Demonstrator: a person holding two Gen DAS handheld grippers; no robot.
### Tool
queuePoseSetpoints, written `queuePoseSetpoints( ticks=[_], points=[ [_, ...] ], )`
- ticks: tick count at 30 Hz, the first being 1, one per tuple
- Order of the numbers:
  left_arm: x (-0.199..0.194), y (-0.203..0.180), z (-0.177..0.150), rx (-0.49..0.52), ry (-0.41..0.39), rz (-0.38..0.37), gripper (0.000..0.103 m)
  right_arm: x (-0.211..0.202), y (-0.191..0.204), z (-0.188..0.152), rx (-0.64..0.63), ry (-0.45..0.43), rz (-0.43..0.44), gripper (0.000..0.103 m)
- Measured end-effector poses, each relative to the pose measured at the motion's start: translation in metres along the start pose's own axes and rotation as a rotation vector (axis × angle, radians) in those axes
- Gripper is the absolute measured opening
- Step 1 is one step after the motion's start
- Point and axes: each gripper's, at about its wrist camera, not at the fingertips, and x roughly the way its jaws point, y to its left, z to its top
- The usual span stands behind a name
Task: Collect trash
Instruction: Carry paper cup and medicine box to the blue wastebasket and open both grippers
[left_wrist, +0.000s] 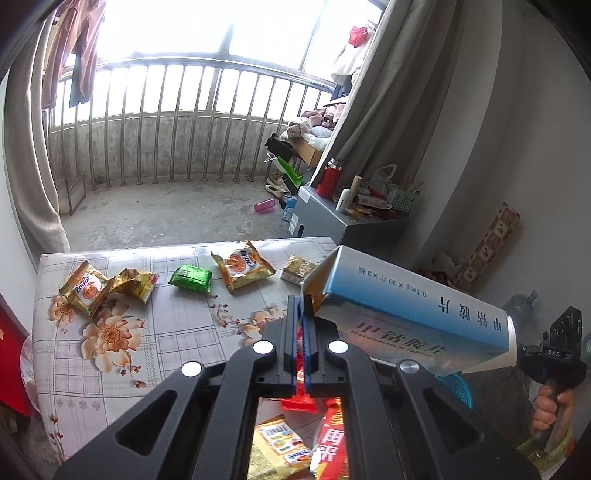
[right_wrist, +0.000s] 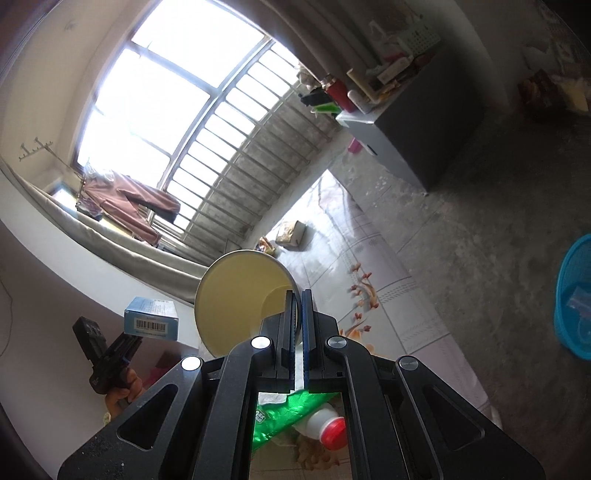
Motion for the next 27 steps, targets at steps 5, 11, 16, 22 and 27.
queuePoseSetpoints(
  ticks=[5, 11, 16, 22, 27],
  points=[
    [-0.013, -0.041, -0.001, 0.014, 0.009, -0.031, 0.002, -0.028, -0.008, -0.005, 0.012, -0.056, 0.006, 0.001],
    [-0.018, -0.095, -0.009, 0.046, 0.022, -0.076, 0.002, -0.061, -0.027, -0.011, 0.036, -0.114, -0.003, 0.001],
    [-0.011, -0.144, -0.020, 0.101, 0.045, -0.111, 0.002, -0.089, -0.051, -0.016, 0.071, -0.166, -0.018, 0.001],
    [0.003, -0.215, -0.042, 0.227, 0.057, -0.134, 0.002, -0.120, -0.084, -0.027, 0.109, -0.213, -0.064, 0.001],
    [0.032, -0.269, -0.065, 0.286, 0.112, -0.171, 0.002, -0.141, -0.118, -0.036, 0.143, -0.240, -0.137, 0.001]
  ],
)
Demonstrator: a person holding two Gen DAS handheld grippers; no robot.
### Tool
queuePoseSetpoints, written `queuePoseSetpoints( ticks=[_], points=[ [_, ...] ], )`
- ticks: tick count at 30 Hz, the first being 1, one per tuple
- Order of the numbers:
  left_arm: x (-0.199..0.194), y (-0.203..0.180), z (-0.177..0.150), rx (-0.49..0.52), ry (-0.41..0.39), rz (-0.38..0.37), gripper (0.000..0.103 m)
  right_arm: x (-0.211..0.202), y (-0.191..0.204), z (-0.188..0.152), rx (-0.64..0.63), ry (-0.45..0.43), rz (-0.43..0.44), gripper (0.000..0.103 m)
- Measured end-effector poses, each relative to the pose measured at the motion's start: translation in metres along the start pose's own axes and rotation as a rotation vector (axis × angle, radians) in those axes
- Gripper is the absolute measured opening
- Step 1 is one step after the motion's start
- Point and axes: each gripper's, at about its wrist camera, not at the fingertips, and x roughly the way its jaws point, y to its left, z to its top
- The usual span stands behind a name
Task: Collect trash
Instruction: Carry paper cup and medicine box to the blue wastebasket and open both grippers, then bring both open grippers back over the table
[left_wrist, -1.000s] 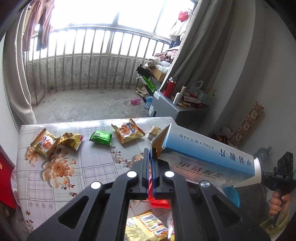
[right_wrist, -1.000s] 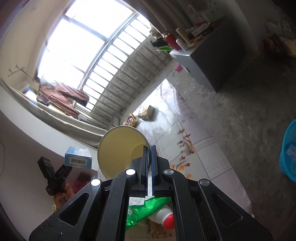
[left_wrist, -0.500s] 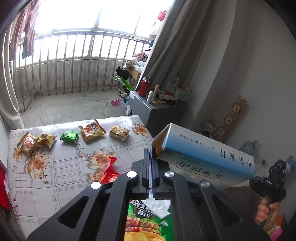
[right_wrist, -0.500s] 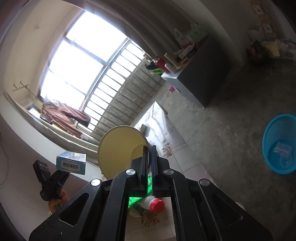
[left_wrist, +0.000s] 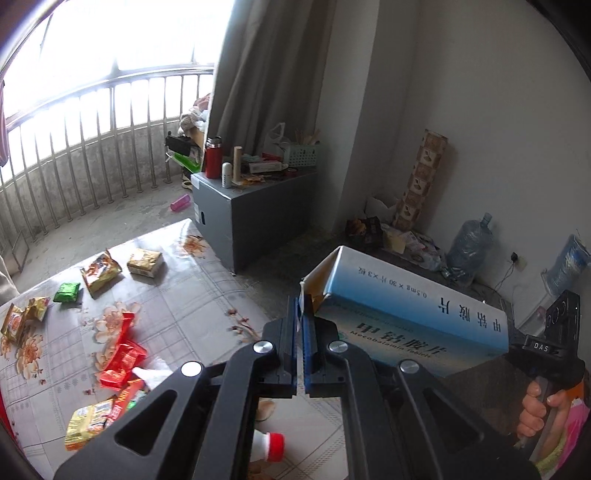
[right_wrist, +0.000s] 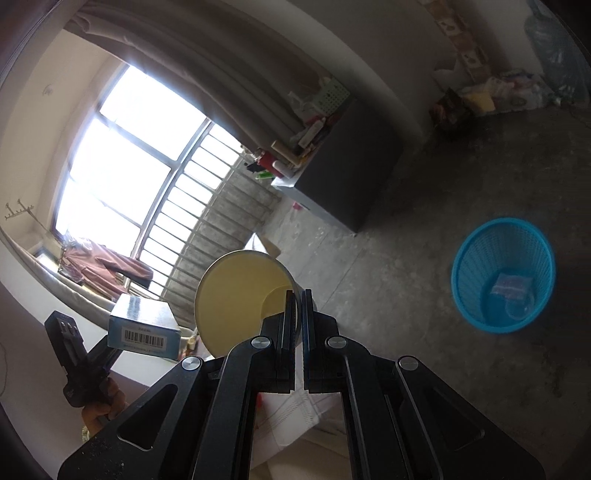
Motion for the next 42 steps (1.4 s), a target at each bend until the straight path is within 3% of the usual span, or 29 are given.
queuePoseSetpoints(
  ticks=[6, 12, 15, 19, 24, 27, 28, 29, 30, 32, 35, 42],
  points=[
    [0.069, -0.061, -0.009, 0.026, 0.126, -0.080, 0.002, -0.028, -0.064, 0.005, 0.061, -0.050, -0.145, 0.001],
    [0.144, -0.138, -0.025, 0.173, 0.249, -0.114, 0.002, -0.036, -0.124, 0.002, 0.146, -0.059, -0.284, 0.001],
    [0.187, -0.173, -0.039, 0.275, 0.314, -0.104, 0.002, -0.029, -0.151, 0.003, 0.192, -0.044, -0.338, 0.001],
    [0.247, -0.204, -0.058, 0.337, 0.420, -0.078, 0.002, -0.008, -0.179, 0.013, 0.227, -0.017, -0.399, 0.001],
    [0.312, -0.218, -0.069, 0.311, 0.519, -0.019, 0.003, 0.023, -0.209, 0.030, 0.251, 0.010, -0.478, 0.002],
    [0.344, -0.221, -0.076, 0.261, 0.541, -0.022, 0.008, 0.045, -0.234, 0.037, 0.256, 0.034, -0.507, 0.007],
    [0.352, -0.218, -0.081, 0.245, 0.552, -0.024, 0.021, 0.055, -0.242, 0.036, 0.260, 0.044, -0.525, 0.014],
    [0.360, -0.217, -0.085, 0.236, 0.567, -0.009, 0.027, 0.064, -0.251, 0.034, 0.261, 0.065, -0.545, 0.032],
    [0.365, -0.217, -0.088, 0.230, 0.580, 0.005, 0.039, 0.069, -0.257, 0.031, 0.270, 0.087, -0.566, 0.037],
    [0.365, -0.218, -0.093, 0.217, 0.591, -0.006, 0.039, 0.074, -0.271, 0.022, 0.306, 0.118, -0.600, 0.038],
    [0.353, -0.217, -0.095, 0.222, 0.588, -0.043, 0.041, 0.062, -0.271, 0.011, 0.332, 0.095, -0.573, 0.038],
    [0.304, -0.217, -0.082, 0.222, 0.498, -0.074, 0.052, 0.020, -0.245, -0.018, 0.291, 0.038, -0.548, 0.039]
  ],
)
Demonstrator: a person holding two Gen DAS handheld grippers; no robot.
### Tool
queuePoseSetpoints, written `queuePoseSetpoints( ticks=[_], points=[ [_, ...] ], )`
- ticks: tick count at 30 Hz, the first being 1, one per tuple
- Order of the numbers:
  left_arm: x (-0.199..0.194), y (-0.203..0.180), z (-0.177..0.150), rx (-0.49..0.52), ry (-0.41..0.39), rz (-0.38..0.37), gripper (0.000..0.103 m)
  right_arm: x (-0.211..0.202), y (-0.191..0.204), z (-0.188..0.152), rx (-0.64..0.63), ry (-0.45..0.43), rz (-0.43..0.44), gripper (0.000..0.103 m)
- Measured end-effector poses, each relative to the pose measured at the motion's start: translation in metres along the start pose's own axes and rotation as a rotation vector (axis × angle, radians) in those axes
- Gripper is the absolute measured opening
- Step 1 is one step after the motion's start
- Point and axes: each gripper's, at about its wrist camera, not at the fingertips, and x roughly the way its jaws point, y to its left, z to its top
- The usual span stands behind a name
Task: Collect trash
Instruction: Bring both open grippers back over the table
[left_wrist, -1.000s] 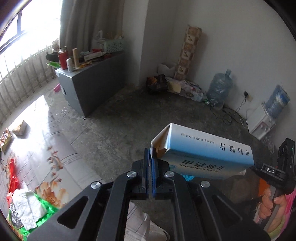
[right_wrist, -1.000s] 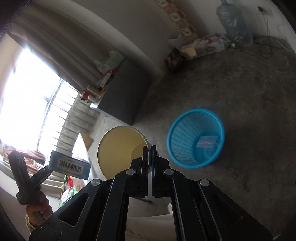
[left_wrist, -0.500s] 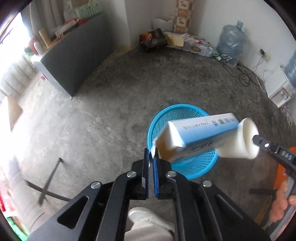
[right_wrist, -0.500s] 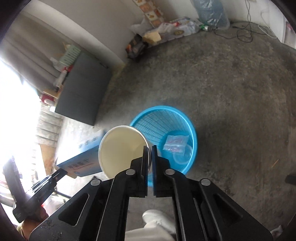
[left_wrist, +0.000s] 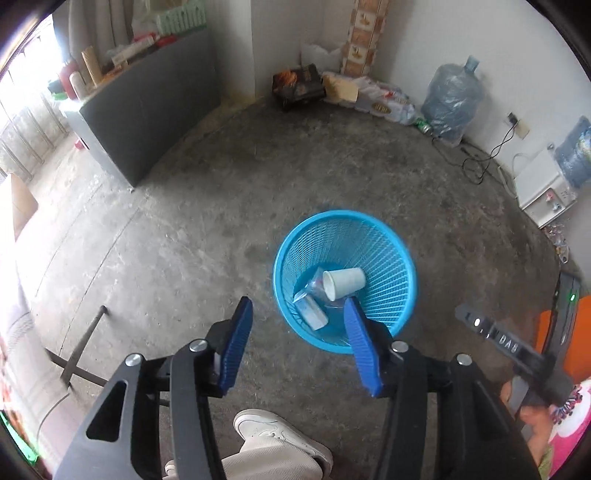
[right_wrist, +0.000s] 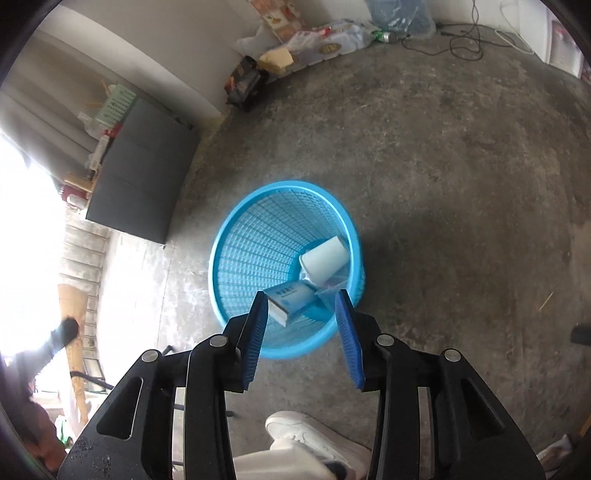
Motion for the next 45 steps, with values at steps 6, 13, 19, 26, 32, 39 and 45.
queuePoseSetpoints(
  ticks=[6, 13, 19, 26, 32, 39, 45],
  points=[
    [-0.060, 0.004, -0.022, -0.006, -0.071, -0.047, 0.060, -0.031, 0.023, -0.015, -0.114, -0.044, 0.007, 0.053],
    [-0.138, 0.034, -0.066, -0.057, -0.165, -0.012, 0.076, -0.079, 0.071, -0.037, -0.310, -0.083, 0.062, 0.072],
    [-0.202, 0.083, -0.113, -0.156, -0.260, 0.049, 0.083, -0.096, 0.110, -0.053, -0.415, -0.046, 0.150, 0.074],
    [-0.266, 0.143, -0.175, -0.291, -0.367, 0.107, 0.085, -0.103, 0.163, -0.080, -0.533, 0.014, 0.238, 0.074],
    [-0.314, 0.197, -0.222, -0.373, -0.455, 0.171, 0.086, -0.110, 0.209, -0.103, -0.629, 0.038, 0.298, 0.074],
    [-0.351, 0.250, -0.260, -0.472, -0.512, 0.225, 0.087, -0.110, 0.265, -0.133, -0.723, 0.087, 0.359, 0.074],
    [-0.374, 0.290, -0.293, -0.591, -0.541, 0.264, 0.087, -0.104, 0.312, -0.164, -0.821, 0.150, 0.415, 0.074]
  ],
)
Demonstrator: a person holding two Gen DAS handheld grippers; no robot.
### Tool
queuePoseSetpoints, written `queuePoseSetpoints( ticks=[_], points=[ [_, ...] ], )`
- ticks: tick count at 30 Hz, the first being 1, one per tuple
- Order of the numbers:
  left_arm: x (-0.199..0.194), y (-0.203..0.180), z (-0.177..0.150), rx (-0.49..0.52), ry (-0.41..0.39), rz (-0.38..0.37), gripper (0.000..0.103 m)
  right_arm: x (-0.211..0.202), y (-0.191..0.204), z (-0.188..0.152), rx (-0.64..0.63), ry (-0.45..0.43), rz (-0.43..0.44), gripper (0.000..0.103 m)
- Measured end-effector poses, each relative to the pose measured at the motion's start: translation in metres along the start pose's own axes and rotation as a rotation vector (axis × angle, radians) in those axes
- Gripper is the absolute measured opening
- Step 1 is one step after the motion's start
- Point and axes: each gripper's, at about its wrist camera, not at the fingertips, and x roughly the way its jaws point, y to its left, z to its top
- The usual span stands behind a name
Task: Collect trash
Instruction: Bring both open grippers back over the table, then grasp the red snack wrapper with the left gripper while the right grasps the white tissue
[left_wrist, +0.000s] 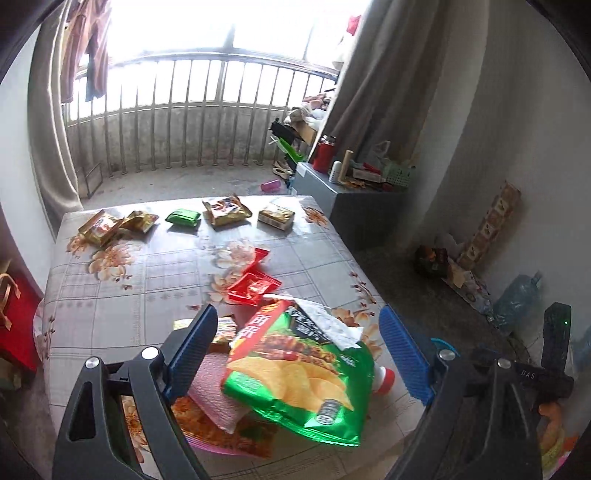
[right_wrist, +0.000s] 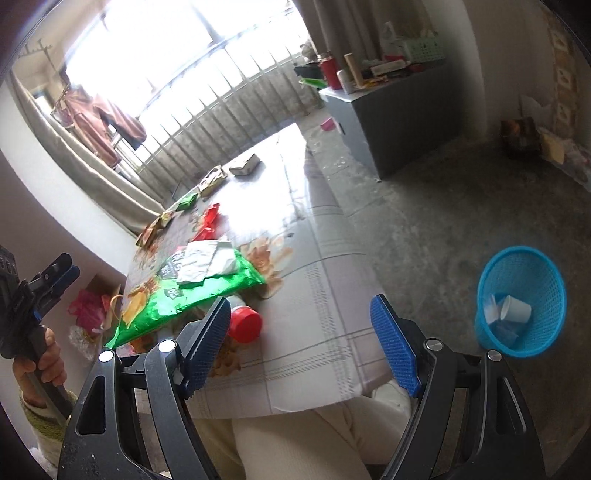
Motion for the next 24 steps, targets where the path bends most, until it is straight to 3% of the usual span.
queuePoseSetpoints(
  ticks=[7, 11, 17, 24],
  points=[
    [-0.005, 0.062, 0.006, -0.109, 0.000, 0.093, 0.087, 0.036, 0.035, 0.019, -0.032, 0.062, 0.093, 0.074],
    [0.012, 0.085, 0.010, -0.137, 0.039, 0.100, 0.087, 0.050, 0.046, 0.028, -0.036, 0.090, 0.120, 0.074],
    [0.061, 0.102, 0.023, -0.162, 0.150, 0.032, 0.087, 0.061, 0.051, 0.039, -0.024, 0.115, 0.153, 0.074],
    [0.138, 0.115, 0.042, -0.218, 0.375, -0.111, 0.087, 0.080, 0.059, 0.049, -0.053, 0.147, 0.179, 0.071]
  ],
)
